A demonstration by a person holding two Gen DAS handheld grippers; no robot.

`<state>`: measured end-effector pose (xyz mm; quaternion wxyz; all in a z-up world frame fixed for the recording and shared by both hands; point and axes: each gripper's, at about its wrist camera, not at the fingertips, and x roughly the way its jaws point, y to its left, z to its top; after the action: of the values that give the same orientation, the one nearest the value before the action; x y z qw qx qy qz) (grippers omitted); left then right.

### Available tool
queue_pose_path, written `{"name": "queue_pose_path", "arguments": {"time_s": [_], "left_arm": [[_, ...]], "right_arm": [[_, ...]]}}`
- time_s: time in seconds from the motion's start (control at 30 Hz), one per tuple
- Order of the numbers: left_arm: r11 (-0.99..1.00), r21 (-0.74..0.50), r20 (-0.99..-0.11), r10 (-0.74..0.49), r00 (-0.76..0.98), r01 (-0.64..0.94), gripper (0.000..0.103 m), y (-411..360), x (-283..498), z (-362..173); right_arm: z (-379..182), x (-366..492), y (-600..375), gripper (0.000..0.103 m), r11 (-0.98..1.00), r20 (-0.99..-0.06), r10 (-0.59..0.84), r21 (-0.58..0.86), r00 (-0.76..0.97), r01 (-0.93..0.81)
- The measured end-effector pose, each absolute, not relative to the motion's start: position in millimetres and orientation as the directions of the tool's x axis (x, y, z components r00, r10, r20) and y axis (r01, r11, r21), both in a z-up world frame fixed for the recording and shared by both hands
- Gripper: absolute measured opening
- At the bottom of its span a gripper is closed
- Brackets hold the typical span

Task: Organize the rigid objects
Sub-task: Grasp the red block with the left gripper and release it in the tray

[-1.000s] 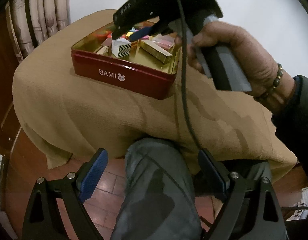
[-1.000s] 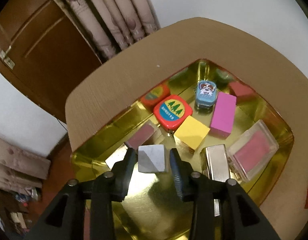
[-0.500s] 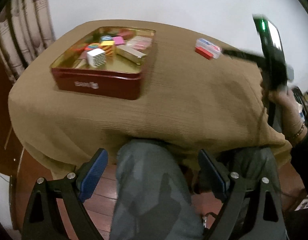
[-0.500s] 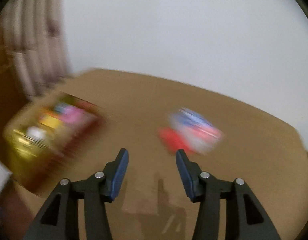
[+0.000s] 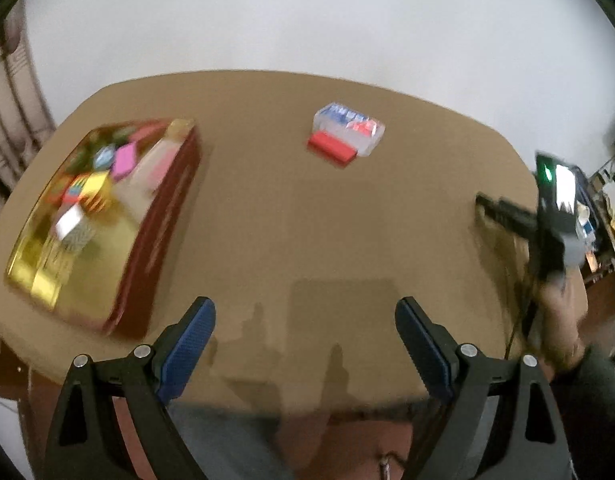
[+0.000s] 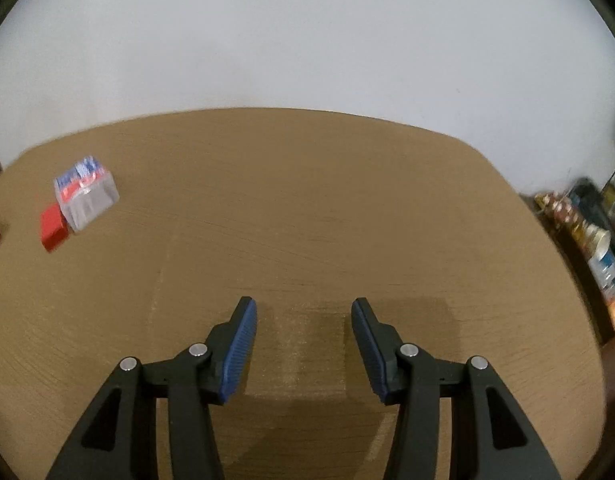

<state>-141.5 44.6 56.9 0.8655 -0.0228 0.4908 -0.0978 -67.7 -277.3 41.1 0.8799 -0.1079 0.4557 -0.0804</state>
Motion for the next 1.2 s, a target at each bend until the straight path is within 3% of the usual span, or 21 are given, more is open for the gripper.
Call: {"name": "queue_pose_path", "arguments": {"time_s": [0.5, 0.97, 1.2], "left_arm": [[0.986, -0.162, -0.913, -0.164, 0.373, 0.035, 0.089, -11.8, 29.8, 4.4], [0.981, -0.183, -0.937, -0.155, 0.314, -0.061, 0.089, -4.5, 92.8, -26.3], [0.993, -0.108, -0.939, -0.089, 0.334, -0.04, 0.087, -9.1, 100.7, -30.9]], "right_arm": [[47.8, -65.7, -315.6, 0.052, 0.996, -0.814, -0.085, -0.058, 0.574, 0.064], [60.8, -76.4, -324.5, 0.052, 0.998, -0.799, -0.002, 0.033, 0.602, 0.046], [61.5, -75.1, -325.8, 0.052, 0.998, -0.797, 0.016, 0.049, 0.604, 0.038]]}}
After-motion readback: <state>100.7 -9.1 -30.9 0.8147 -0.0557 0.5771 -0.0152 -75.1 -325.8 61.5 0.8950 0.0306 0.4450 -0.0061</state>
